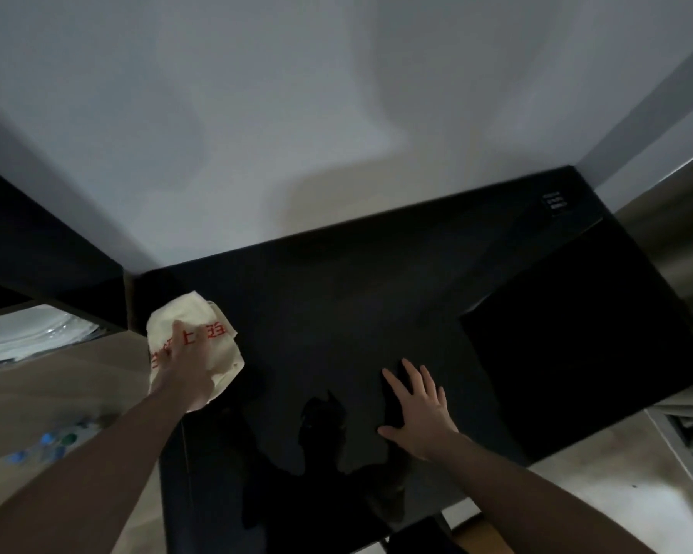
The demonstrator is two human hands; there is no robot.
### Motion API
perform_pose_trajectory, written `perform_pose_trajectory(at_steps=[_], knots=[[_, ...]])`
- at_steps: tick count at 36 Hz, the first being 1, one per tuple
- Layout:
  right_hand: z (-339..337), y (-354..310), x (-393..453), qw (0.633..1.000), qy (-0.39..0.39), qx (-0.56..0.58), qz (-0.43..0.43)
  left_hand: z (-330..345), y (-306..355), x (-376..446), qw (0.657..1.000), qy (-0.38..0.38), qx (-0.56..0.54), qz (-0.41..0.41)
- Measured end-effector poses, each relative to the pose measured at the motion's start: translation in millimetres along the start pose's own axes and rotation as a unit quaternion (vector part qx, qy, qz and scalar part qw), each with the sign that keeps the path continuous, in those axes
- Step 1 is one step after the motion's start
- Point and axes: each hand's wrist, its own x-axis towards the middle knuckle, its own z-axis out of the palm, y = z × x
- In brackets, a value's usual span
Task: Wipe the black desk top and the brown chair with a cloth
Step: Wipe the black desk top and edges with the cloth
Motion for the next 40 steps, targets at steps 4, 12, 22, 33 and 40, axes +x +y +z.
perform_pose_trajectory(at_steps=[4,12,22,33,40], knots=[[-17,39,4,1.0,0.014,0.012,0.001,6,32,-2,0.999,-0.026,-0.022,-0.026],[-56,137,14,1.0,-0.002,-0.01,-0.008,21,156,-4,0.998,-0.041,-0.022,-0.035],[-95,211,25,0.999,-0.018,-0.026,0.003,23,278,-7,0.993,-0.102,-0.048,0.021],[-98,196,27,0.999,-0.036,-0.01,0.013,30,244,-36,0.991,-0.033,-0.124,0.027],[-105,190,23,1.0,-0.019,0.002,0.0,34,246,-31,0.989,-0.016,-0.144,0.027]])
